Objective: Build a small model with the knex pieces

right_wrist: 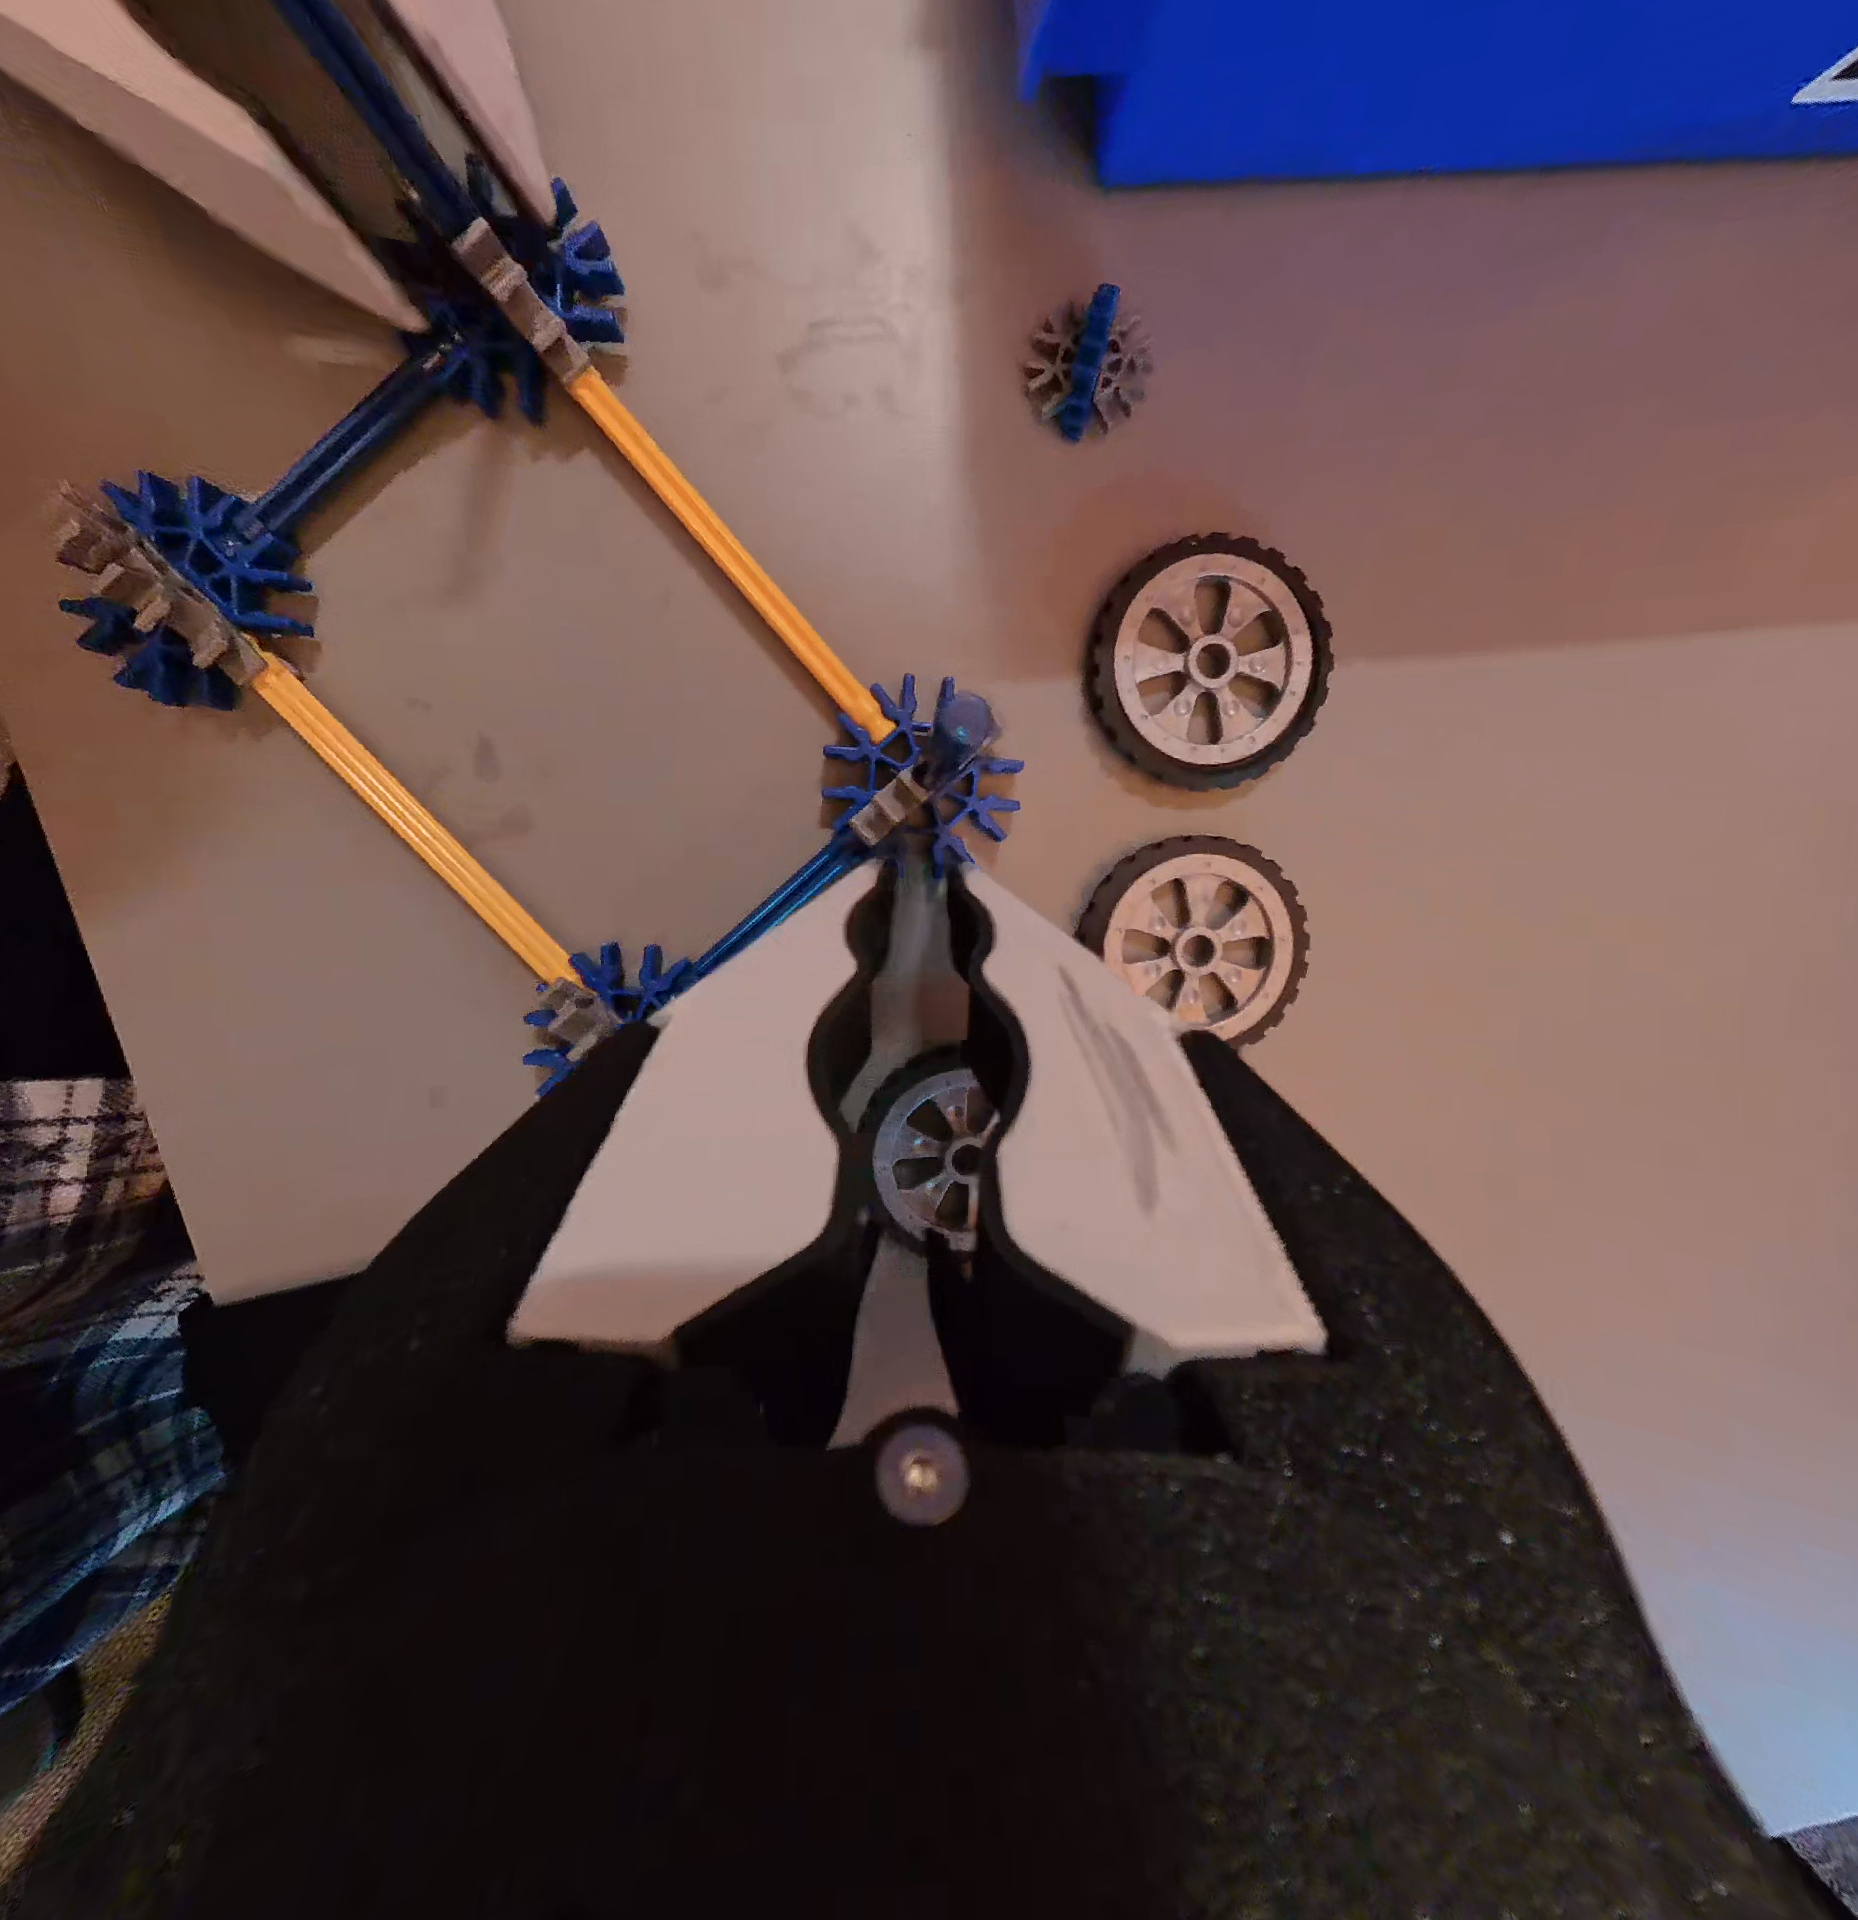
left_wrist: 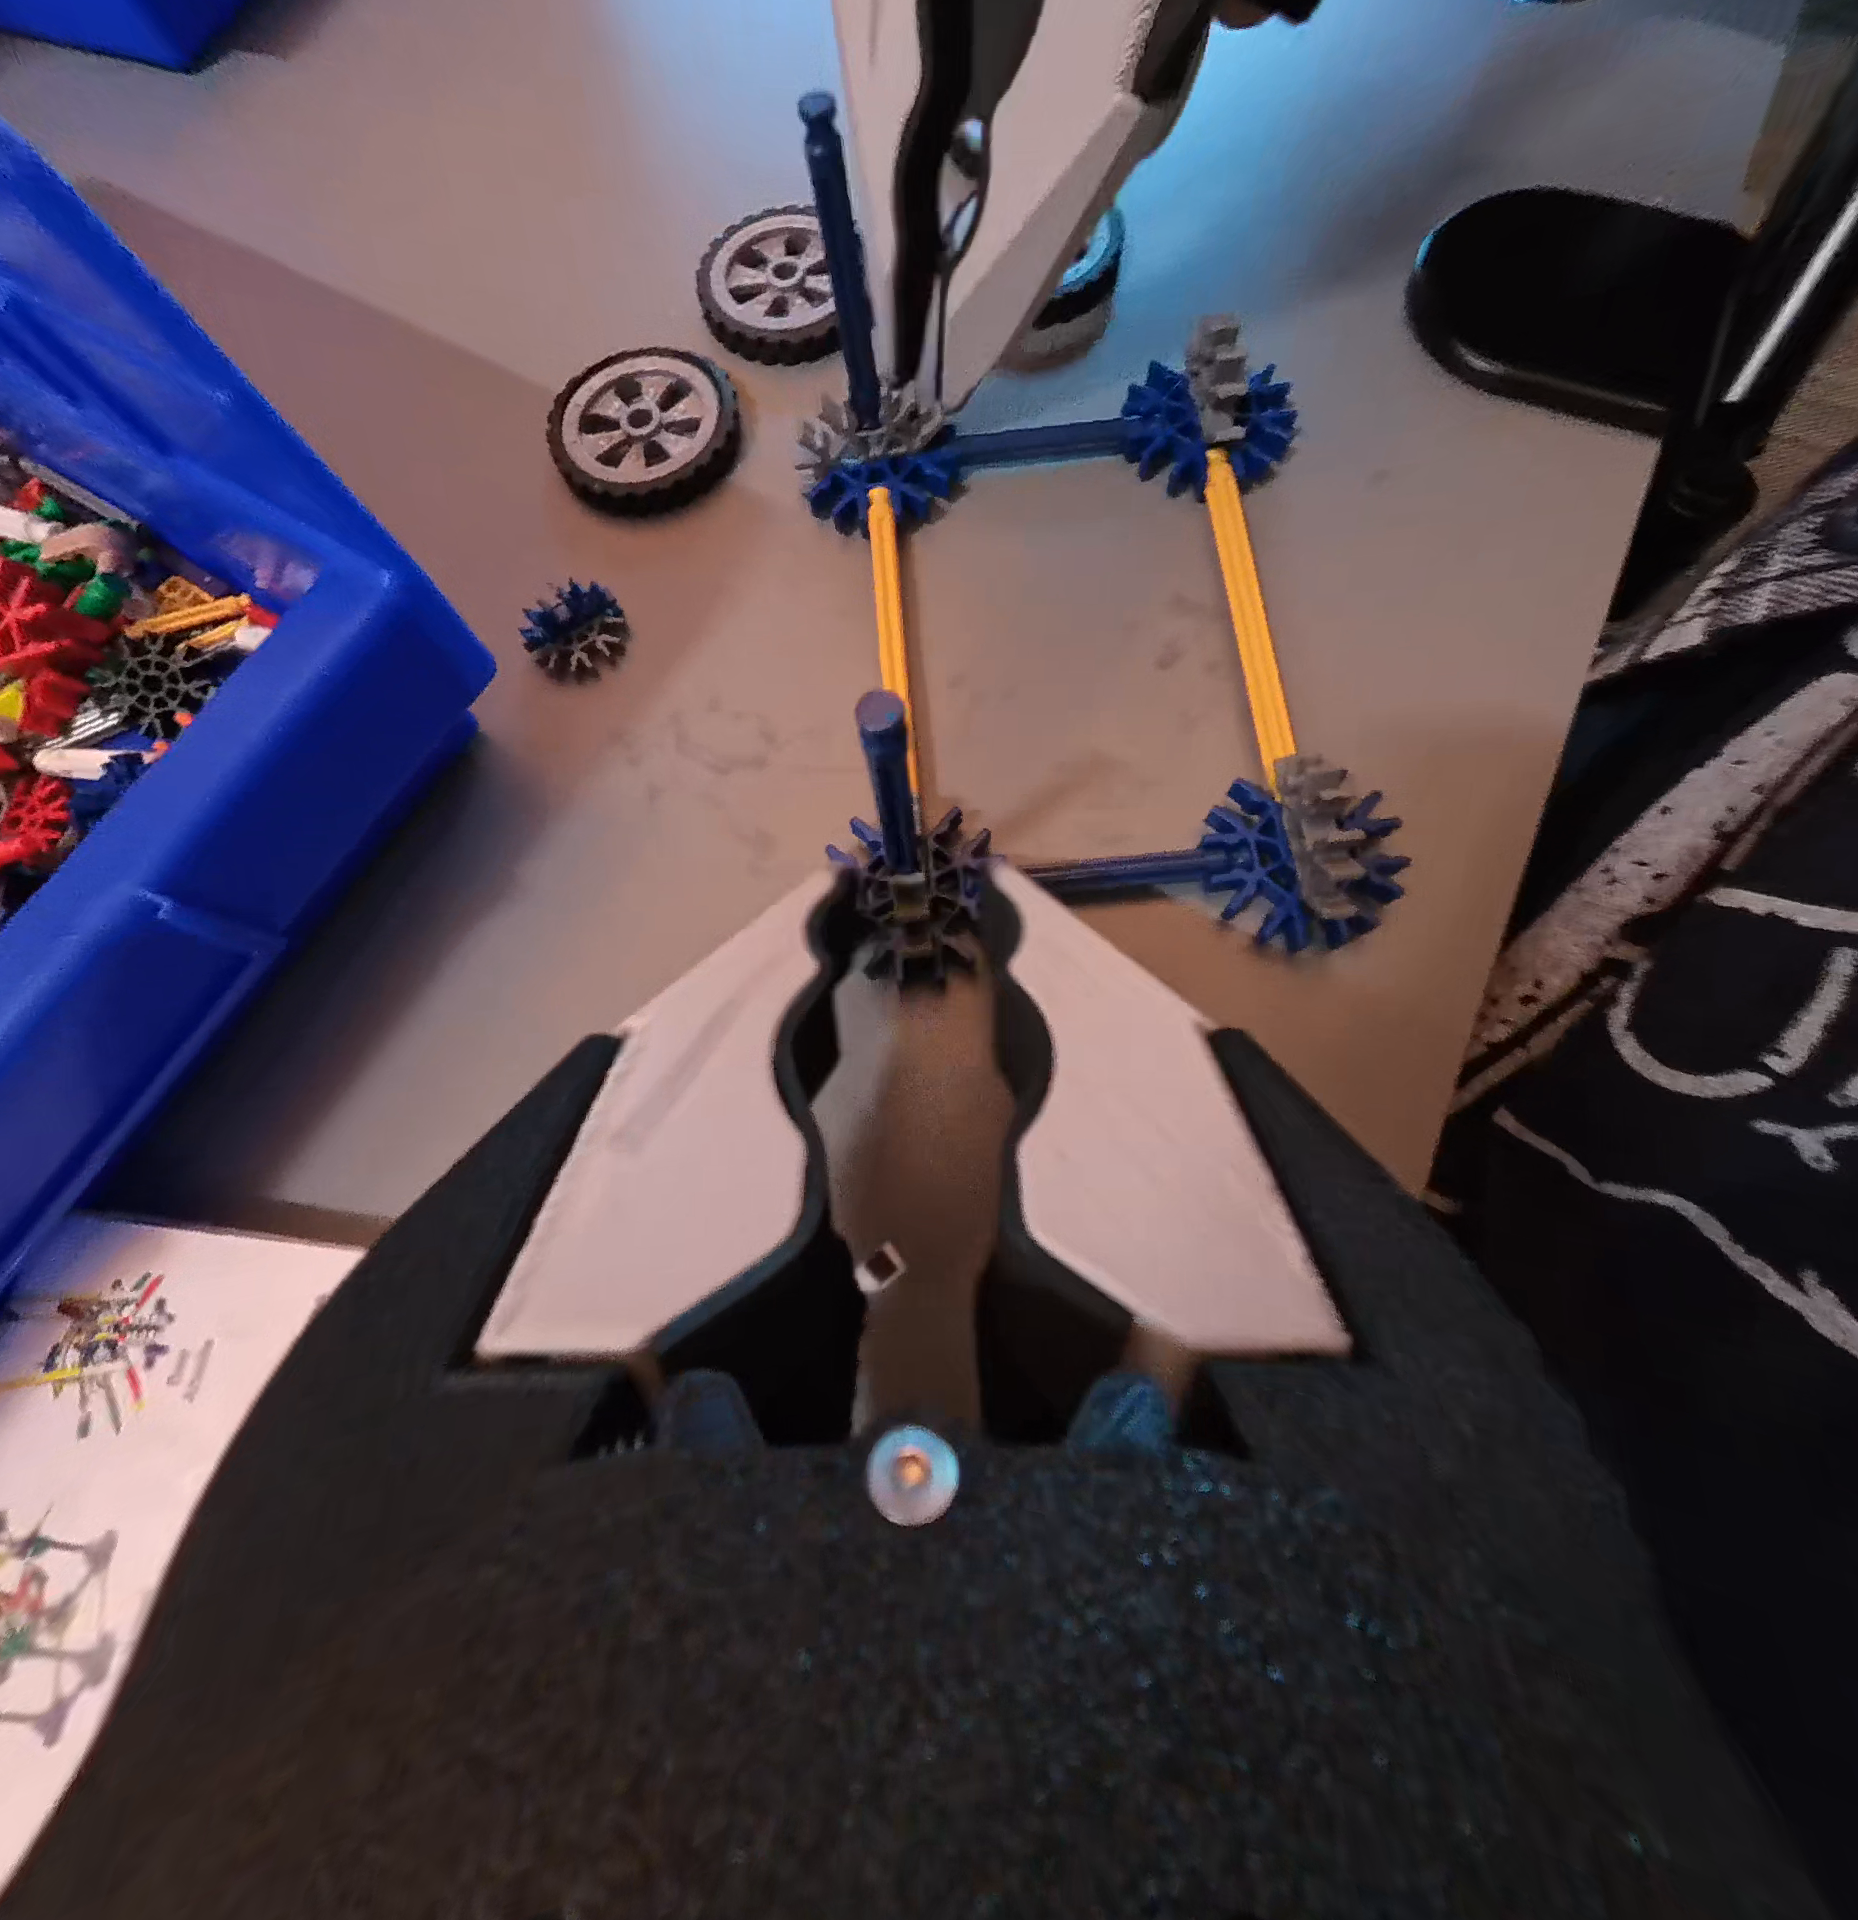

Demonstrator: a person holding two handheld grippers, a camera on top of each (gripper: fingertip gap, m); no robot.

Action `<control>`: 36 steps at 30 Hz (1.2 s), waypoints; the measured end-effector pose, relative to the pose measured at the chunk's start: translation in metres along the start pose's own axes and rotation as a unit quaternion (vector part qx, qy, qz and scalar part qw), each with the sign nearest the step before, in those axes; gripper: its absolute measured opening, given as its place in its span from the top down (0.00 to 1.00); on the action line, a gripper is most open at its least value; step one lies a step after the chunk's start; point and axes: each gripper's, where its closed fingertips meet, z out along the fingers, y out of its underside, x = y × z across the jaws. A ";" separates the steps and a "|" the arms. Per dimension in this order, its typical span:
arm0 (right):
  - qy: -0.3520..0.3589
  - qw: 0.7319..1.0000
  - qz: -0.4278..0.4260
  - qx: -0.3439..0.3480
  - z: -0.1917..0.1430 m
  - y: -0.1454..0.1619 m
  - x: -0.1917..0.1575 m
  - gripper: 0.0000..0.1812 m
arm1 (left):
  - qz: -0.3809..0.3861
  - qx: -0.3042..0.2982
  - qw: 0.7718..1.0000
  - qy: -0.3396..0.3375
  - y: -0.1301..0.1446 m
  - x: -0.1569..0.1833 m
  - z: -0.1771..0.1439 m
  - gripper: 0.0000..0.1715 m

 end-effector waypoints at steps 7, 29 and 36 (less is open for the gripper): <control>0.011 1.000 0.007 0.007 -0.006 0.001 0.006 0.89 | -0.014 0.048 0.999 0.008 -0.022 -0.032 -0.045 0.79; 0.059 0.996 -0.062 -0.022 0.001 0.005 0.011 0.89 | 0.078 -0.122 0.988 -0.045 -0.055 -0.211 0.001 0.71; 0.059 0.995 -0.079 -0.022 0.003 0.003 0.007 0.89 | 0.074 -0.178 0.981 0.012 -0.041 -0.206 0.044 0.70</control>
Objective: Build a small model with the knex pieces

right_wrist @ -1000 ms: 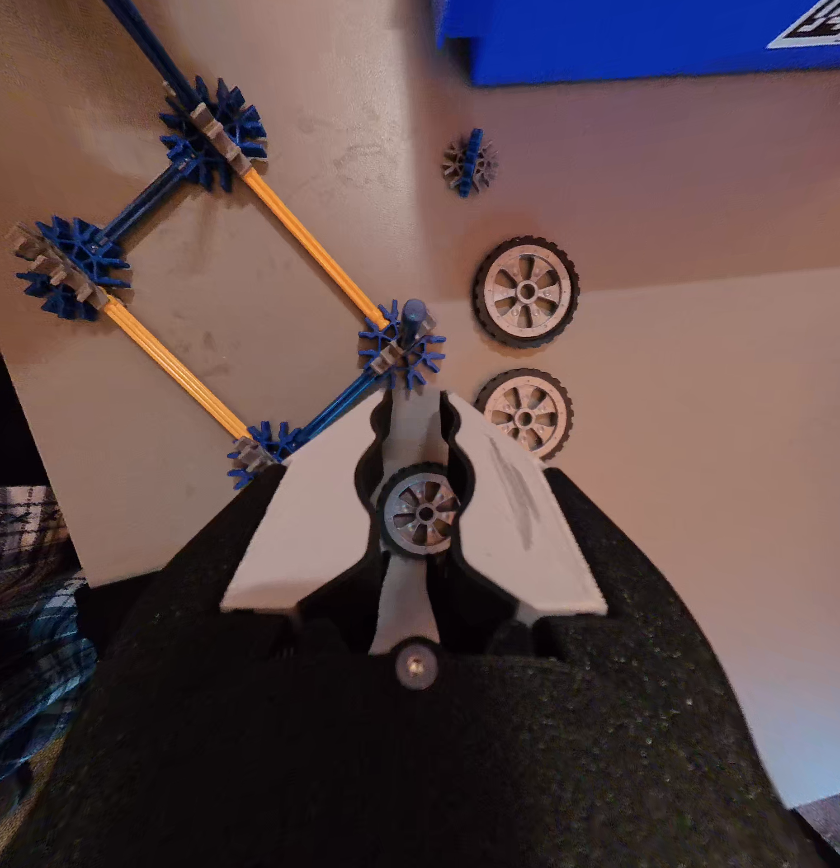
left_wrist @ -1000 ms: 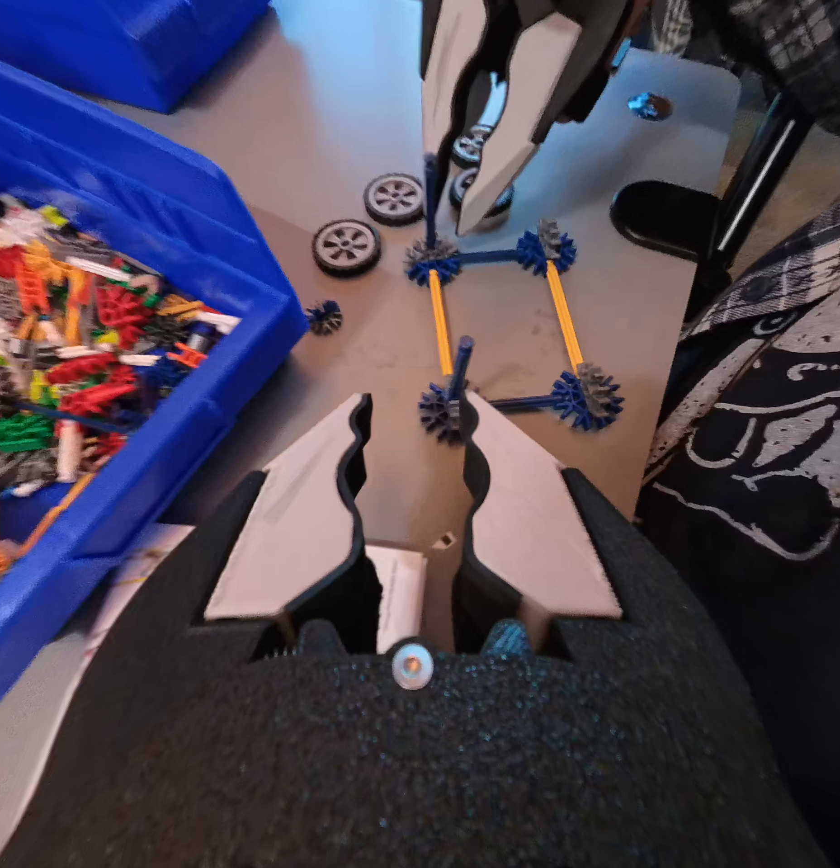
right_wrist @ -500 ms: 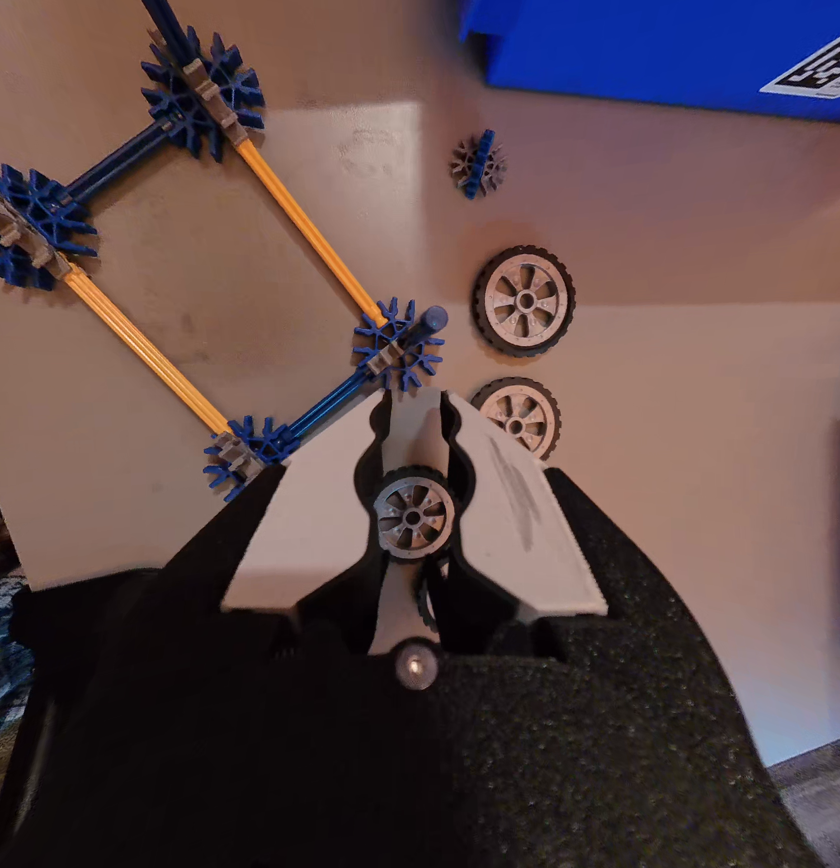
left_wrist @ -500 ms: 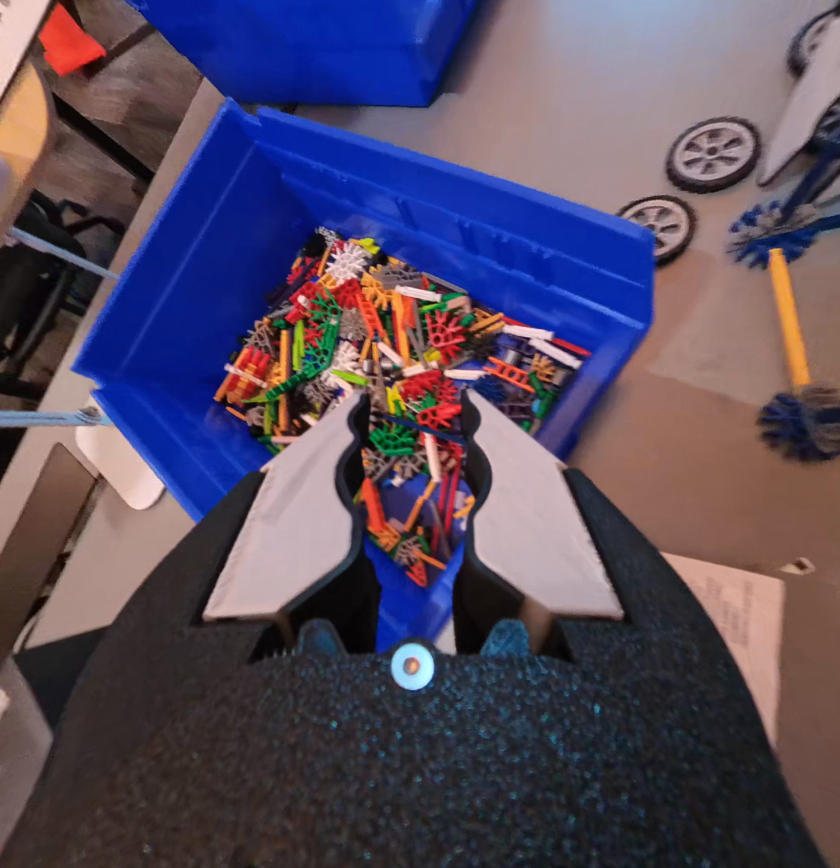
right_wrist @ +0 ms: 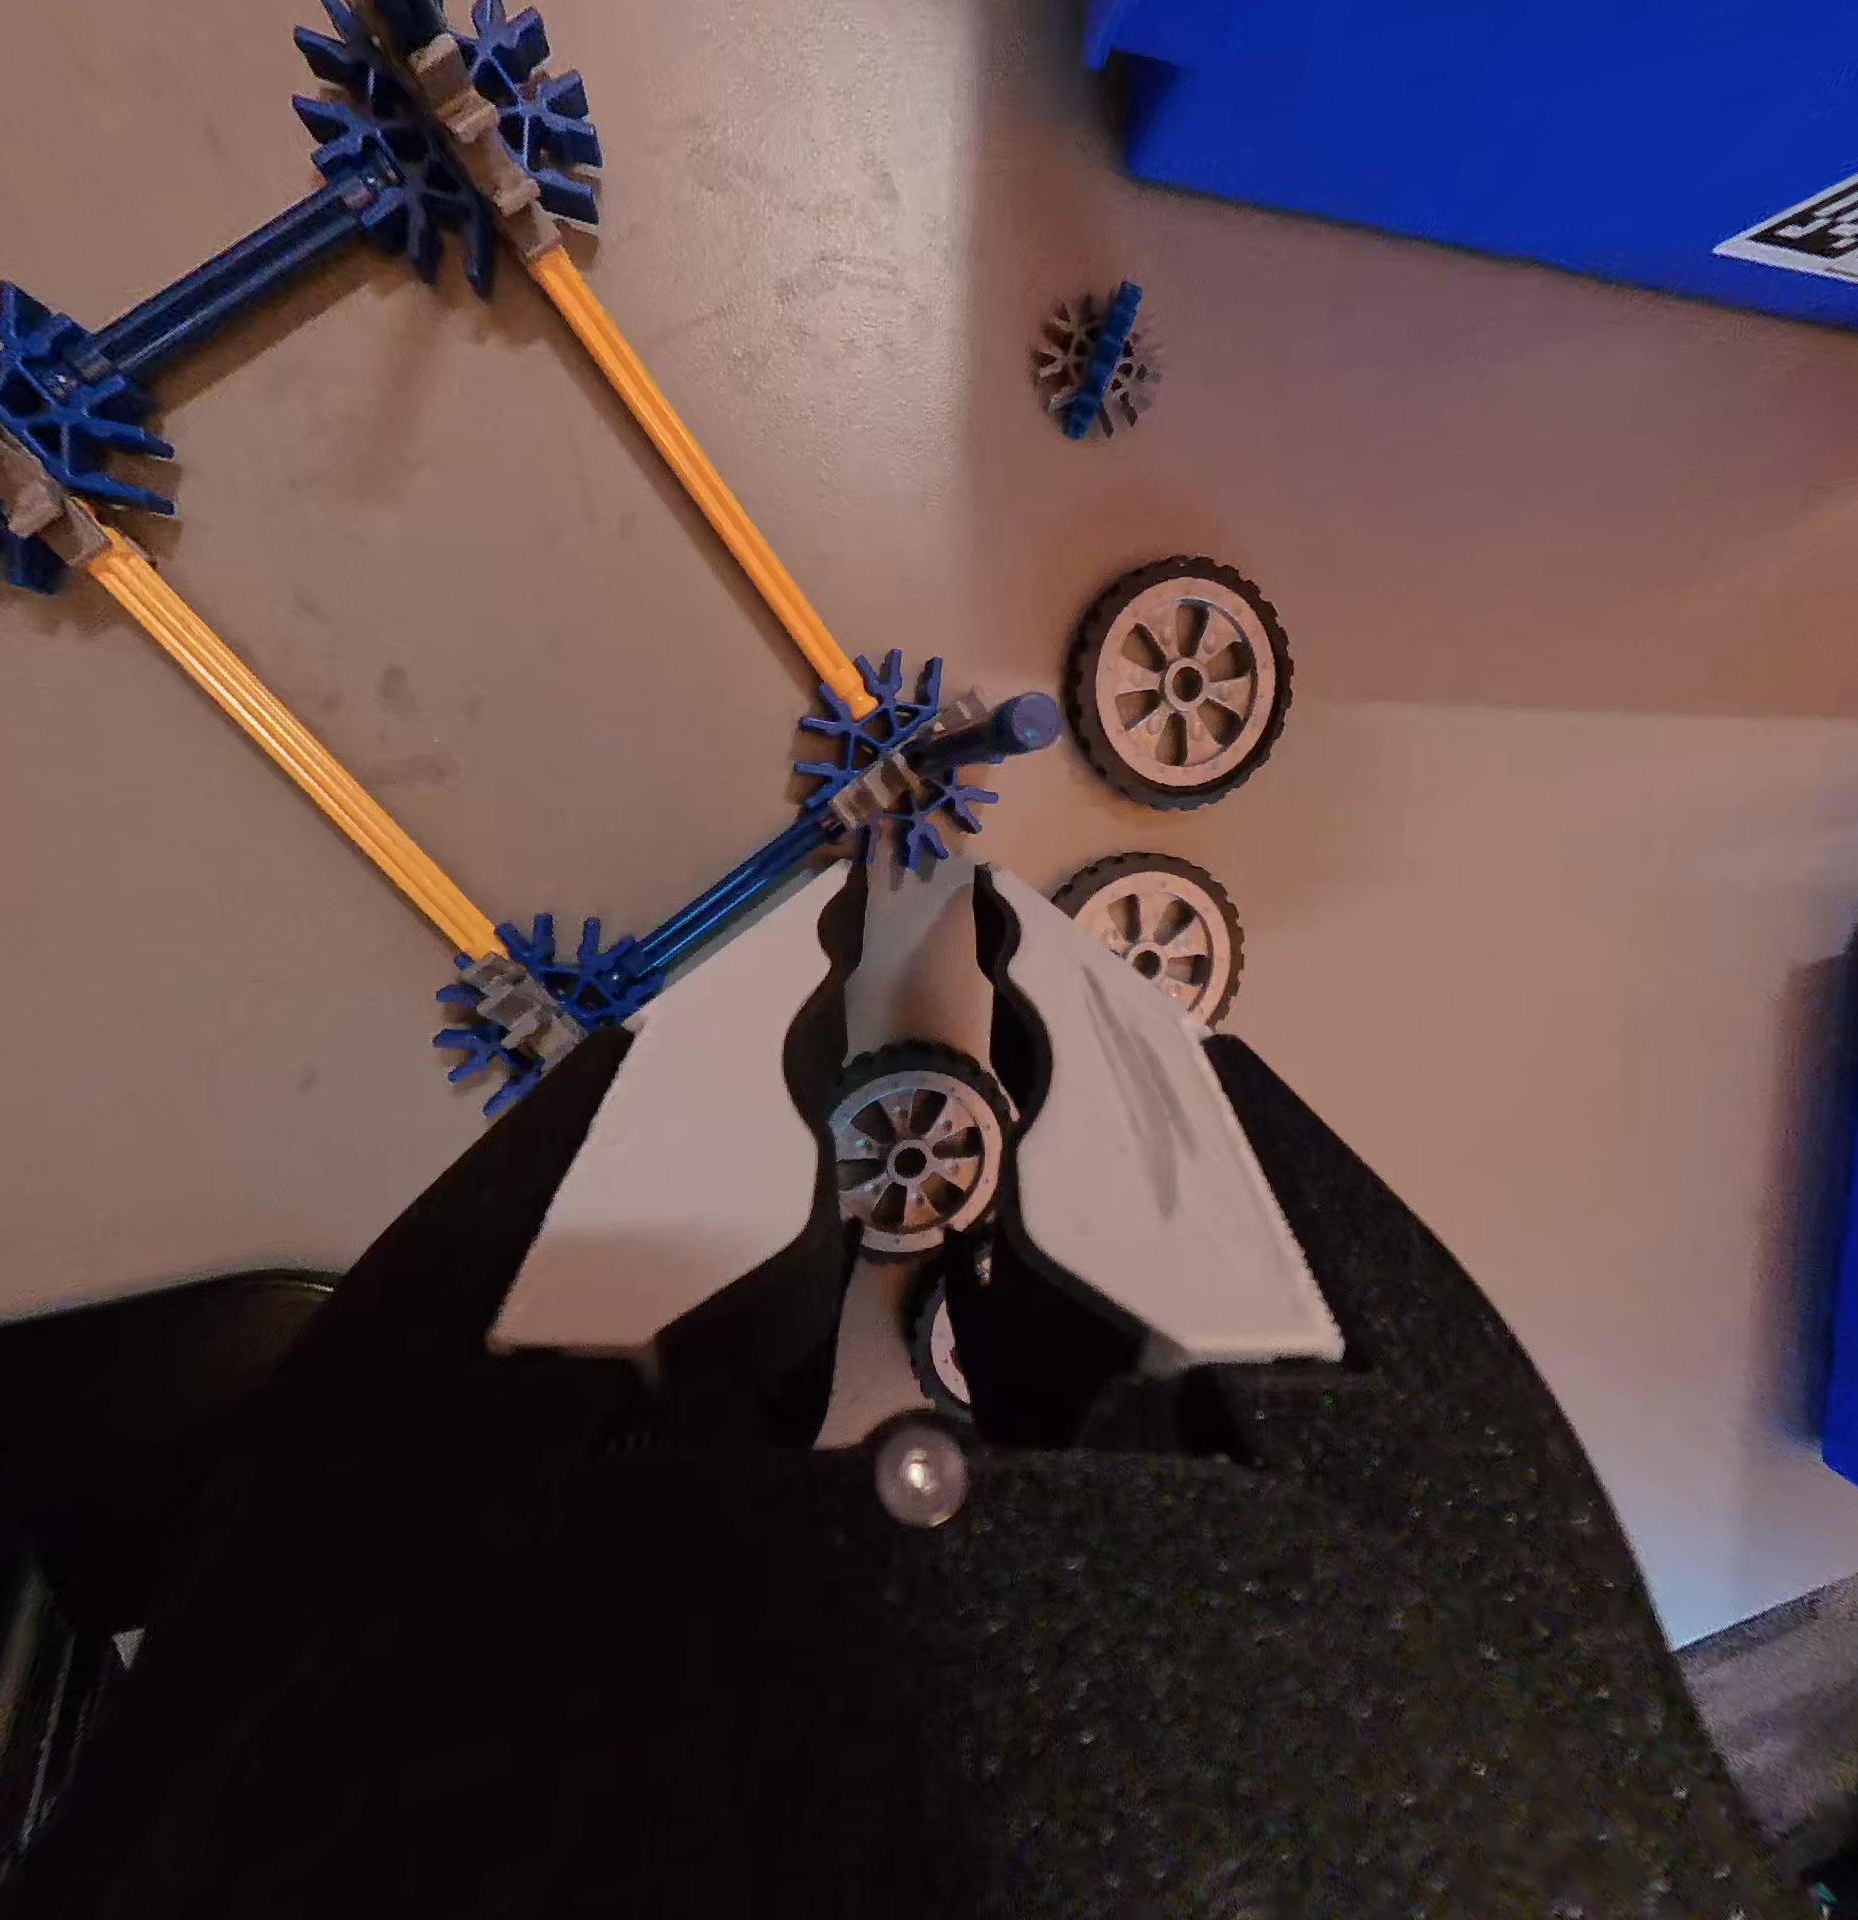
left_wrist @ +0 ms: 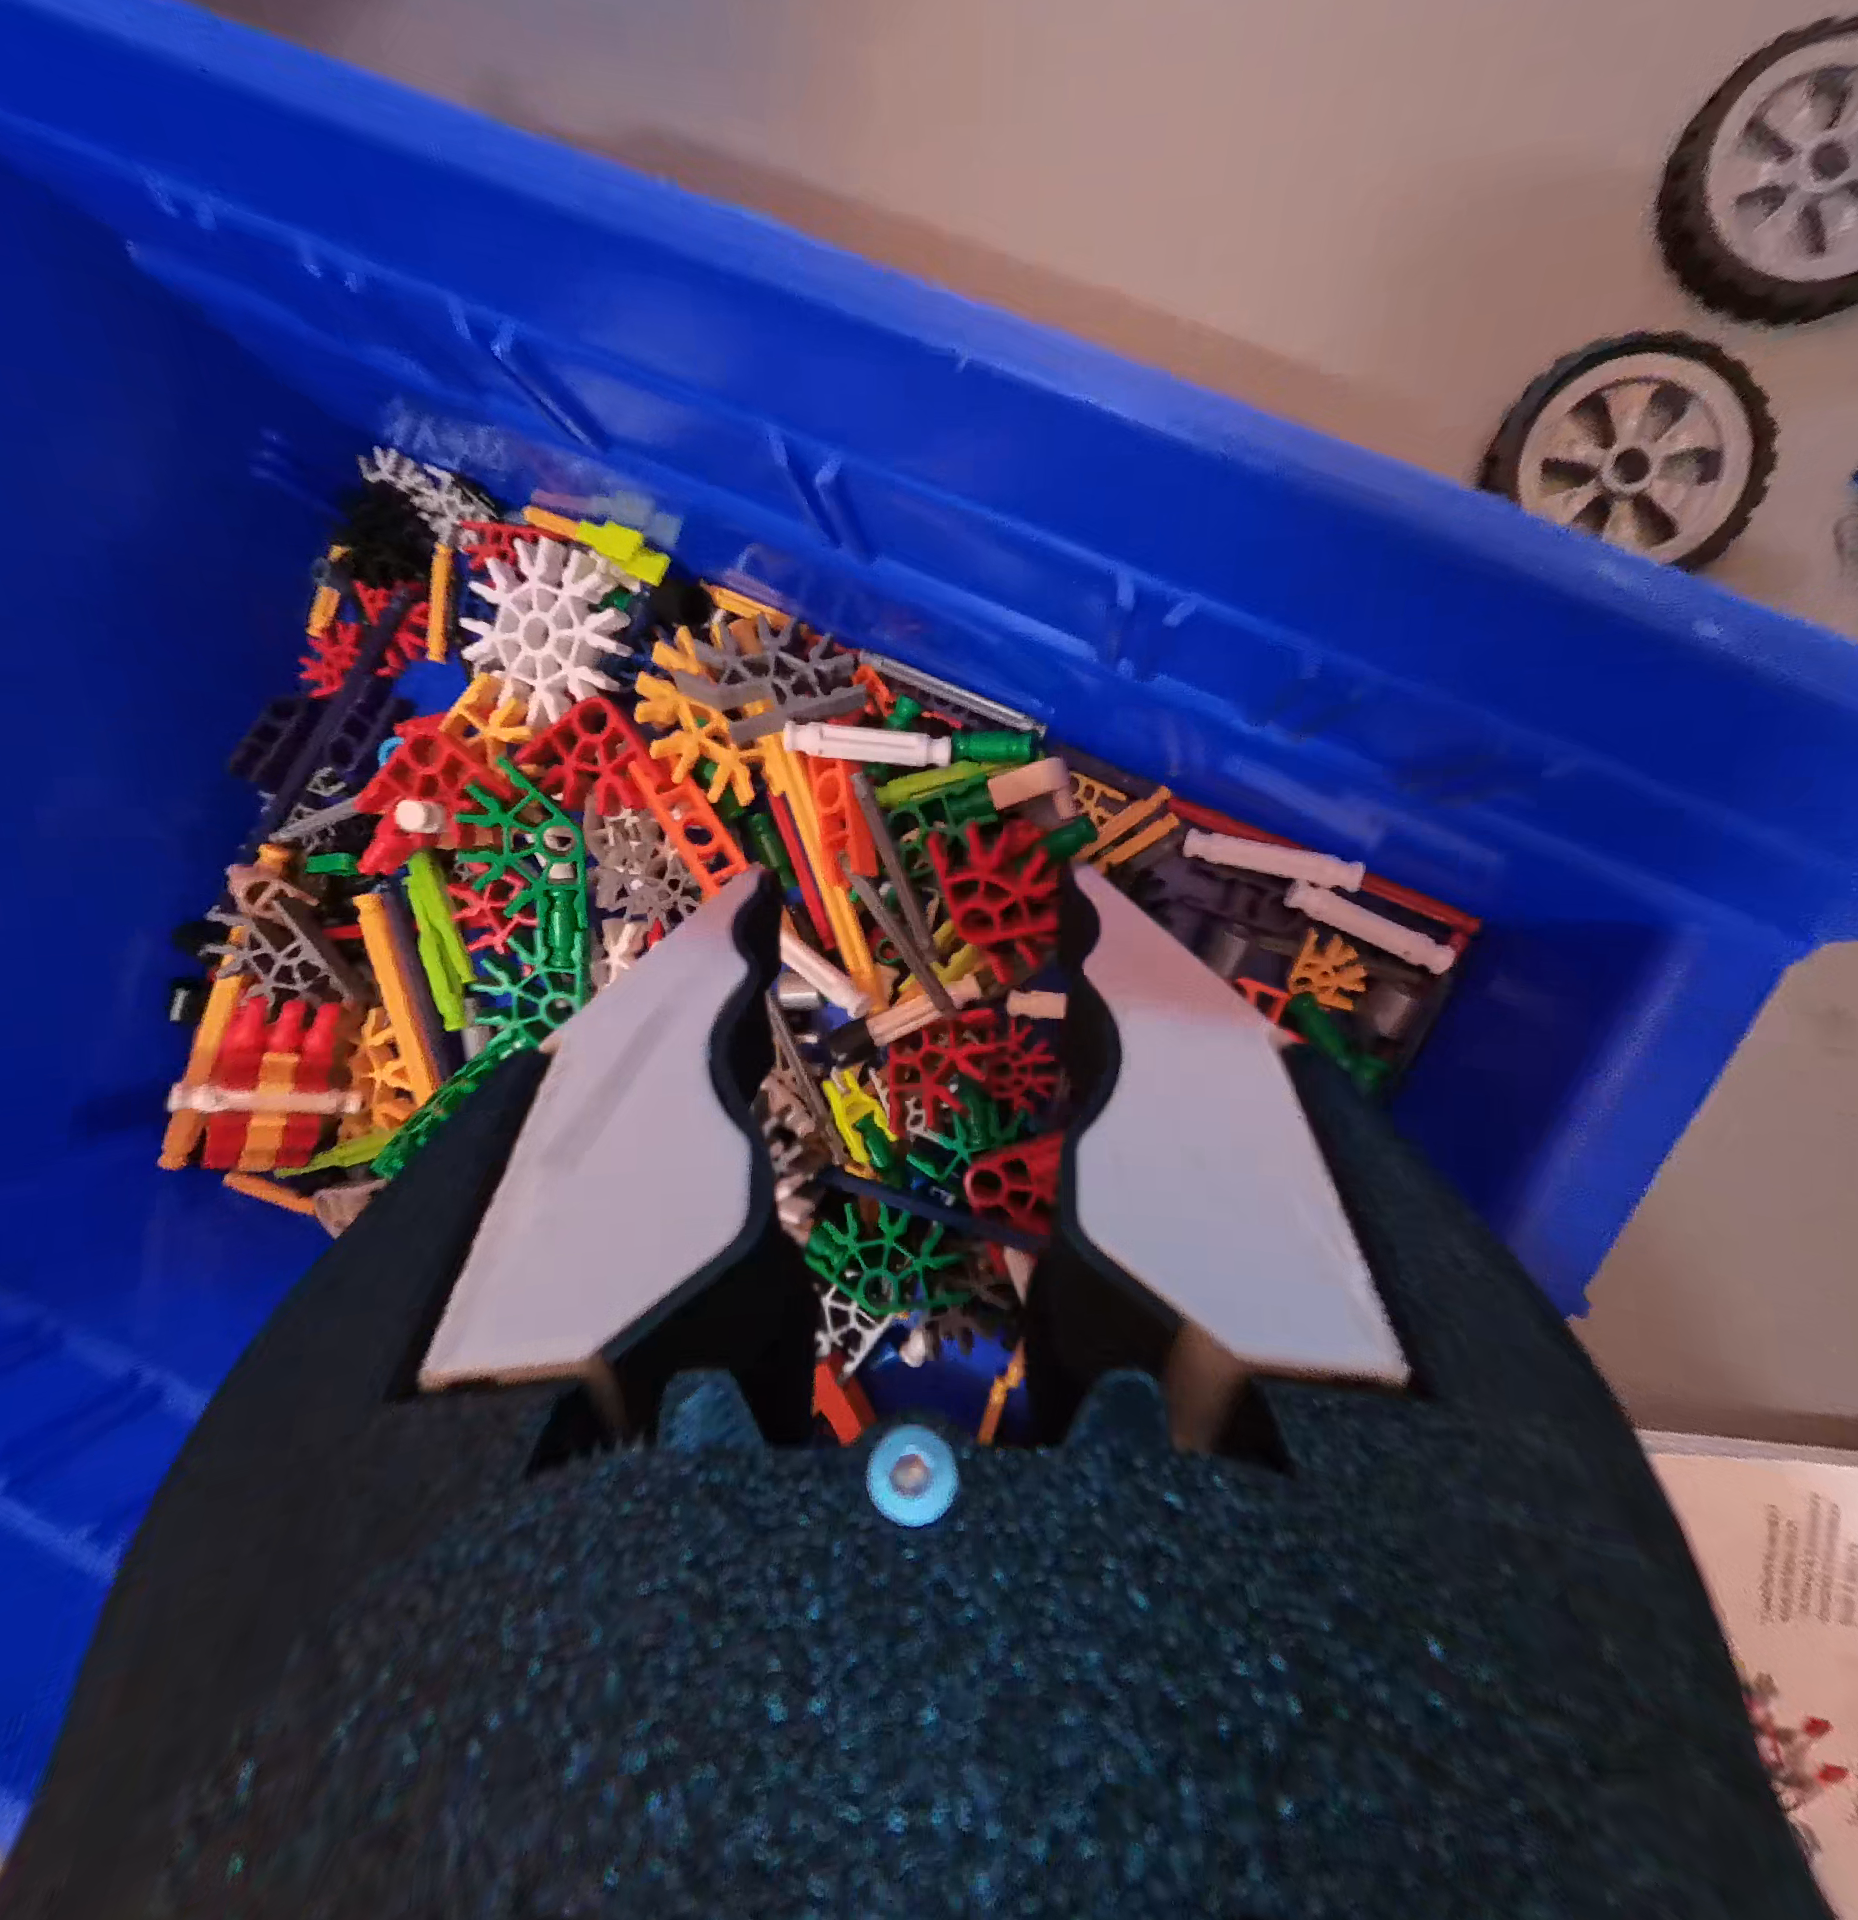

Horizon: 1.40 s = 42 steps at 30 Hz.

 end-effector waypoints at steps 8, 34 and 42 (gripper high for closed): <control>0.003 1.000 -0.004 -0.001 0.000 0.000 0.000 0.89 | 0.007 -0.061 0.998 0.011 0.020 -0.005 0.007 0.96; 0.004 1.000 -0.009 0.001 -0.001 -0.001 -0.001 0.89 | 0.068 -0.116 0.991 0.027 0.009 -0.027 0.015 0.92; 0.003 1.000 -0.011 0.002 -0.001 -0.001 -0.002 0.89 | 0.037 -0.135 0.987 -0.084 0.017 -0.079 0.012 0.94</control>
